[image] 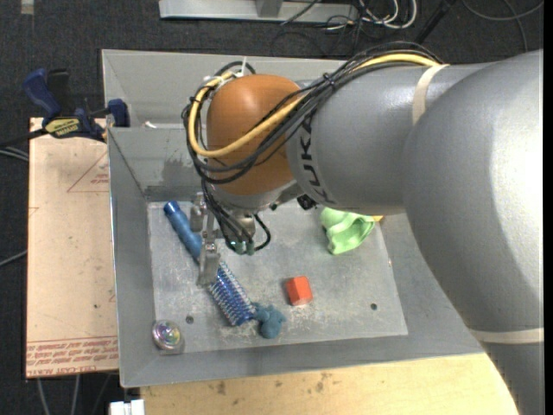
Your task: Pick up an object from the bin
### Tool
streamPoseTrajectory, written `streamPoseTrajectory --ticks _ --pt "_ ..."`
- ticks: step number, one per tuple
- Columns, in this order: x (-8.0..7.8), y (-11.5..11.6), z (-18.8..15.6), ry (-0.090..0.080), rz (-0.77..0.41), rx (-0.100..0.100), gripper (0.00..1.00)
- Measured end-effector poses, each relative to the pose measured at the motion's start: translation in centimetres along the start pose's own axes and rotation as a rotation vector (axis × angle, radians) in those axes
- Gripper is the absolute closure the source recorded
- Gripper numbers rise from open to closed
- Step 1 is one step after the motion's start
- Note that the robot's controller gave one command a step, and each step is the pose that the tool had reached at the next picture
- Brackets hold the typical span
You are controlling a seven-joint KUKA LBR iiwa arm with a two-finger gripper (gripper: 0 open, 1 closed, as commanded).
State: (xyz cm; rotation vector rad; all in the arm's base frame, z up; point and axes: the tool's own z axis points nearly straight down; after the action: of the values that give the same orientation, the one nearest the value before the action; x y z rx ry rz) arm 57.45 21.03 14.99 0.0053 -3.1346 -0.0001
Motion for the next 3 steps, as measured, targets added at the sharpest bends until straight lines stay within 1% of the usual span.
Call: streamPoseTrajectory --ticks 1,2,3 --pt "-1.0 -3.1 5.7 -0.003 0.049 0.000 0.00" --pt "-1.1 -2.9 5.3 -0.008 0.046 -0.003 1.00" --pt "1.5 -4.6 3.6 -0.006 0.193 -0.001 1.00"
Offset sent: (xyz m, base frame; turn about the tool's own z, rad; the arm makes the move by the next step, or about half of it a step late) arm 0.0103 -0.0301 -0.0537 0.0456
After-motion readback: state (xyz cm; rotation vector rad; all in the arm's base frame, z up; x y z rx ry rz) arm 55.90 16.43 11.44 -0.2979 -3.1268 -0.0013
